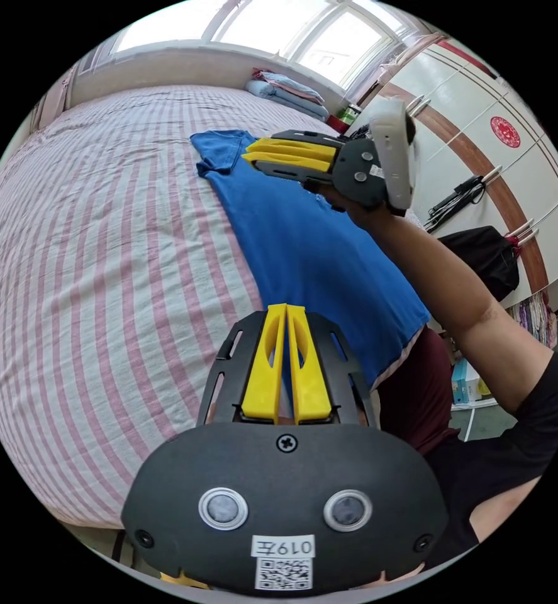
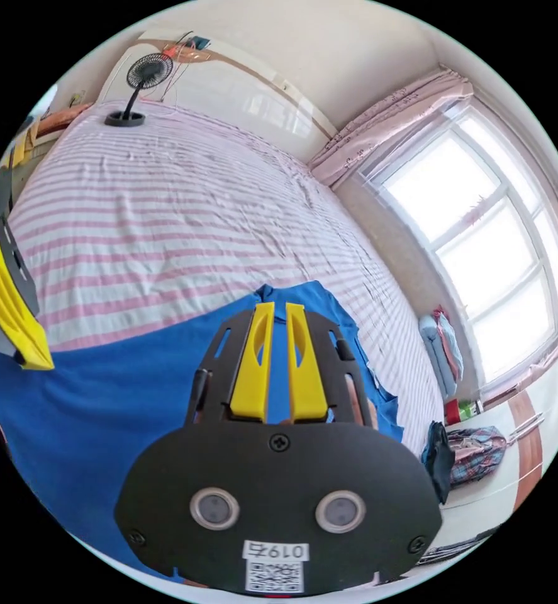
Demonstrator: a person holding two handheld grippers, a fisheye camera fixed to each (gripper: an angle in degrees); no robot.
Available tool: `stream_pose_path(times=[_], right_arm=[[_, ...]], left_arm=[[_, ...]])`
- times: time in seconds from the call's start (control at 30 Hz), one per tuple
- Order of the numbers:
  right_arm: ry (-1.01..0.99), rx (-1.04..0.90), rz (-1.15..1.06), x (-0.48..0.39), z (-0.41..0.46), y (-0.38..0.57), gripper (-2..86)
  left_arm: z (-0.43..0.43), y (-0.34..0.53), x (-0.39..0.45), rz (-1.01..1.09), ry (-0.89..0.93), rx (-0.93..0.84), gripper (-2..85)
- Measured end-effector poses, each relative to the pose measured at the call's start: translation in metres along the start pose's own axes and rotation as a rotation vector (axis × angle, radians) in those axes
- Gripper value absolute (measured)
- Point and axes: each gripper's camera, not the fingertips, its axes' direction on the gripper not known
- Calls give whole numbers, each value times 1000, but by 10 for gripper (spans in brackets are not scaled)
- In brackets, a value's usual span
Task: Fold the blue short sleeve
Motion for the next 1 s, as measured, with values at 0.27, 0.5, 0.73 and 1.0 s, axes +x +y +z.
stream_pose_path(times=[0.27,0.5,0.73,1.0], right_arm=[[94,-69,-300,-3,52,-17,66],[137,-74,-471,-2,68,-37,55],[115,-74,-504,11,69,-47,47],[129,-84,-470,38,75,-70,-8]], left_arm=[[4,18,-34,-56,62,87,7],[13,36,-56,-84,144,153,7],[39,52,-61,-82,148,149,7],[69,71,-66,-90,150,144,8]])
